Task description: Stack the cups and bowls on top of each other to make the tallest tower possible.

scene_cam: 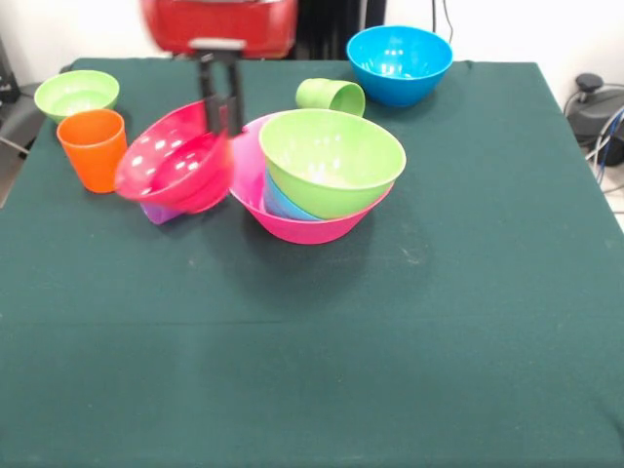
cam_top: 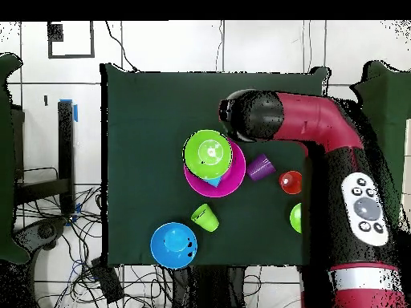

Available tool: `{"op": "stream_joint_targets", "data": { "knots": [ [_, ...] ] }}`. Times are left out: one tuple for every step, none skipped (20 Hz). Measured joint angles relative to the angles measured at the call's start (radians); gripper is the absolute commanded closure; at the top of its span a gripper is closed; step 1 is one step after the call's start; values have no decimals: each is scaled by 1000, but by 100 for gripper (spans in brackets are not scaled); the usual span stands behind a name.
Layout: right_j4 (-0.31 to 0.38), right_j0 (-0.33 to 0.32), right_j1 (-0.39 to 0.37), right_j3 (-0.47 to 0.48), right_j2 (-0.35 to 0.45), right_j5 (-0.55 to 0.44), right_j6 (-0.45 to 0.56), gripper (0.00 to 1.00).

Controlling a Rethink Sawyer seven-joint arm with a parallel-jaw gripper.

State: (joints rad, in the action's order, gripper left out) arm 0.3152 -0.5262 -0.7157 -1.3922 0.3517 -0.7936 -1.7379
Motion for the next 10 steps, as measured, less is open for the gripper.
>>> {"op": "stream_joint_targets", "data": {
  "knots": [
    [-7, 18, -13, -12, -9, 0, -26, 100],
    [-11, 27, -18, -19, -14, 0, -39, 100],
    [-24, 51, -36, -37, -29, 0, -76, 100],
    [-29, 59, -43, -43, -33, 0, -89, 100],
    [-33, 65, -50, -50, -38, 0, -101, 100],
    [-36, 72, -56, -57, -42, 0, -114, 100],
    [-39, 77, -62, -62, -46, 0, -123, 100],
    [-40, 79, -65, -63, -48, 0, -128, 100],
    [-41, 79, -68, -64, -50, 0, -129, 100],
    [-41, 80, -71, -65, -52, 0, -131, 100]
  ]
}}
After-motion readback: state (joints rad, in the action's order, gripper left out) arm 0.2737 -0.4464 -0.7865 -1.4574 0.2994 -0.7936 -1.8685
